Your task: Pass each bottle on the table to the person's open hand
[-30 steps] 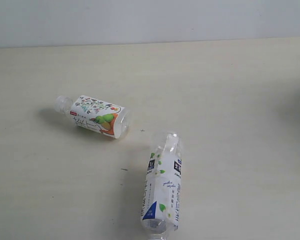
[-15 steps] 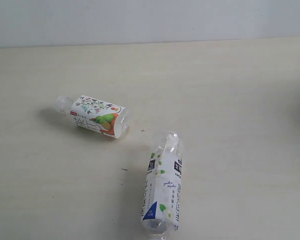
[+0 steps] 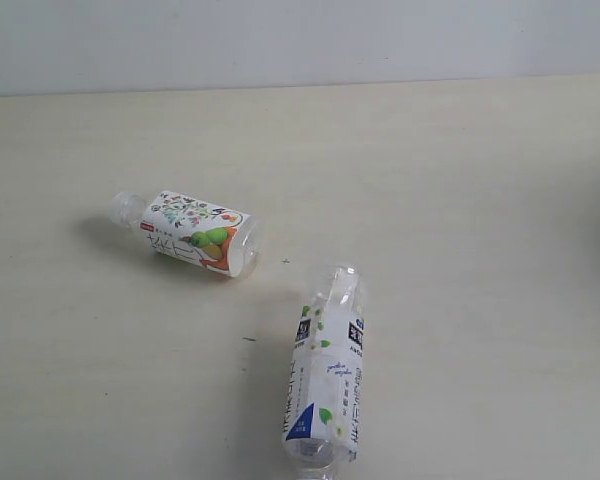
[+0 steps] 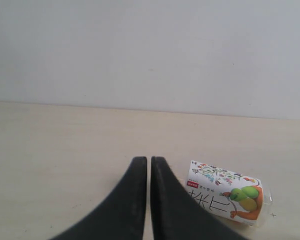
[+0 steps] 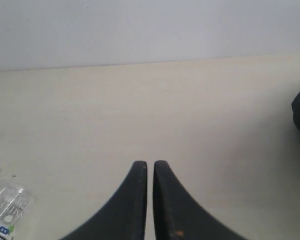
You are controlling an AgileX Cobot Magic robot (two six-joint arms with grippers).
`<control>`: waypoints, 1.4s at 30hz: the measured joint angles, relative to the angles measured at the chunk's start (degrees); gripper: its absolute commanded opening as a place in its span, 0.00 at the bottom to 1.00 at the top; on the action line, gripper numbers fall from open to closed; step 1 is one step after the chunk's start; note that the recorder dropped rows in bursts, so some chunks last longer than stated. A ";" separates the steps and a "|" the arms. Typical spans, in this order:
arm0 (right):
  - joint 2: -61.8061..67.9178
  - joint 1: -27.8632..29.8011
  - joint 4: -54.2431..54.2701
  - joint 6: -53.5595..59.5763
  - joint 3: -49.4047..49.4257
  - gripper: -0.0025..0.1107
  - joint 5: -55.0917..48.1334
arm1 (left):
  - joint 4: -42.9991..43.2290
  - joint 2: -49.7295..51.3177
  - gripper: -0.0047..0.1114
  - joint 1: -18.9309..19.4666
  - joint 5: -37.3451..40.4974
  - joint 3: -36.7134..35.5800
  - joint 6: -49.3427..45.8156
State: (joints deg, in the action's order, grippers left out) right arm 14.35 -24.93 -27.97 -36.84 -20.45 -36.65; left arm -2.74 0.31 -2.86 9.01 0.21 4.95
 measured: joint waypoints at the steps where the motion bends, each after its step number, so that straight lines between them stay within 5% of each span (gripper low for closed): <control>1: 0.00 0.00 -0.54 -0.16 0.00 0.08 0.22 | 0.00 0.00 0.09 0.00 0.00 0.00 0.00; 7: 0.22 0.00 -9.86 -1.65 0.31 0.19 1.44 | 0.00 0.00 0.09 0.00 0.00 0.00 0.00; 14: 0.22 0.00 -17.55 -4.73 9.48 0.48 10.66 | 0.00 0.00 0.09 0.00 0.00 0.00 0.00; 24: -3.99 0.00 -19.78 -4.95 11.05 0.49 14.60 | 0.00 0.00 0.09 0.00 0.00 0.00 0.00; 27: -7.63 0.00 -19.00 -4.95 11.05 0.43 13.50 | 0.00 0.00 0.09 0.00 0.00 0.00 0.00; 33: -13.24 0.00 -17.57 -2.82 11.05 0.03 9.49 | 0.00 0.00 0.09 0.00 0.00 0.00 0.00; 42: -14.04 0.00 -14.12 0.15 9.64 0.02 8.64 | 0.00 0.00 0.09 0.00 0.00 0.00 0.00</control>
State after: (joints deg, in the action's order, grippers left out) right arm 0.30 -24.93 -42.09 -36.68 -10.81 -28.01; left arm -2.74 0.31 -2.86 9.01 0.21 4.95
